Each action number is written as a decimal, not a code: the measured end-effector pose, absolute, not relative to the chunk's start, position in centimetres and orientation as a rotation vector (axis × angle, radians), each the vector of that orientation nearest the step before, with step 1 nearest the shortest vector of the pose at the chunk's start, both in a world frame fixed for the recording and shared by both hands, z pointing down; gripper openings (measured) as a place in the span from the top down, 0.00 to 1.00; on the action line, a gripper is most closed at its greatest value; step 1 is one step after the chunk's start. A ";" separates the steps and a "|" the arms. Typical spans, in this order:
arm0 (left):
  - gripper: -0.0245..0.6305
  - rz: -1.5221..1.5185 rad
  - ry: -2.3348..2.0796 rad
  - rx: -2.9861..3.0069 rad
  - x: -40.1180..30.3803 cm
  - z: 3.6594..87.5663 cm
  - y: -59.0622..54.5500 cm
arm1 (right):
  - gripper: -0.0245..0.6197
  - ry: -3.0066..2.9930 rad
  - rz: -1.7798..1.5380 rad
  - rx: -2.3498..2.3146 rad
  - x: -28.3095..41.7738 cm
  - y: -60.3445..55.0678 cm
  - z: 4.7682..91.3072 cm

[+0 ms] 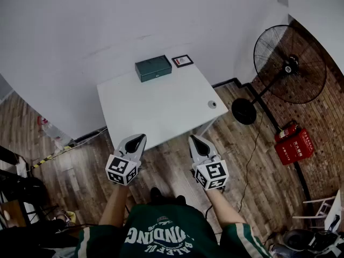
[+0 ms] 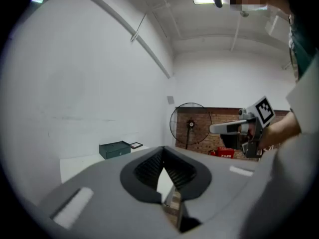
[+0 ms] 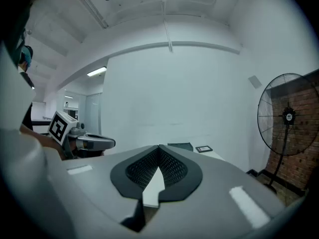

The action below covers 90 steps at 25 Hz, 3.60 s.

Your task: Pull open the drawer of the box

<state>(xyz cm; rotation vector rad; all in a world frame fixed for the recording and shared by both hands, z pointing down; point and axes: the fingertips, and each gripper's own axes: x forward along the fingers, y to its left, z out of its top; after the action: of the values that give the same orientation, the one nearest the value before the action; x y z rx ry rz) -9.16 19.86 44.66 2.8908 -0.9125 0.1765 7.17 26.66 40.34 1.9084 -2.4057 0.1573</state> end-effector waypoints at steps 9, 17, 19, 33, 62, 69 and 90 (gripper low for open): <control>0.88 0.194 -0.882 2.894 -9.9 45.3 18.9 | 0.96 -2.486 0.189 1.860 5.2 24.8 41.2; 0.88 0.193 -0.850 2.910 -10.8 45.7 16.5 | 0.96 -2.421 0.199 1.922 4.6 22.9 42.0; 0.88 0.188 -0.841 2.910 -10.6 45.6 15.9 | 0.96 -2.409 0.206 1.937 5.0 22.6 42.0; 0.88 0.186 -0.841 2.895 -8.0 46.2 6.6 | 0.96 -2.429 0.223 1.952 7.9 12.2 43.2; 0.88 0.310 -1.010 2.646 -1.6 51.9 -17.8 | 0.96 -2.490 0.451 1.545 10.5 -19.8 53.3; 0.88 0.318 -1.059 2.592 -2.2 53.2 -18.8 | 0.96 -2.462 0.554 1.486 10.4 -21.5 57.9; 0.88 0.357 -1.092 2.467 -3.8 56.5 -18.5 | 0.76 -2.218 0.757 1.441 10.1 -27.6 67.8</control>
<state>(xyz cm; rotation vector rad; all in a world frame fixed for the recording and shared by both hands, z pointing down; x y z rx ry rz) -3.82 -18.45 56.51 2.4674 -1.0918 0.3565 10.07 -27.61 67.77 1.4406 -2.2181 0.7569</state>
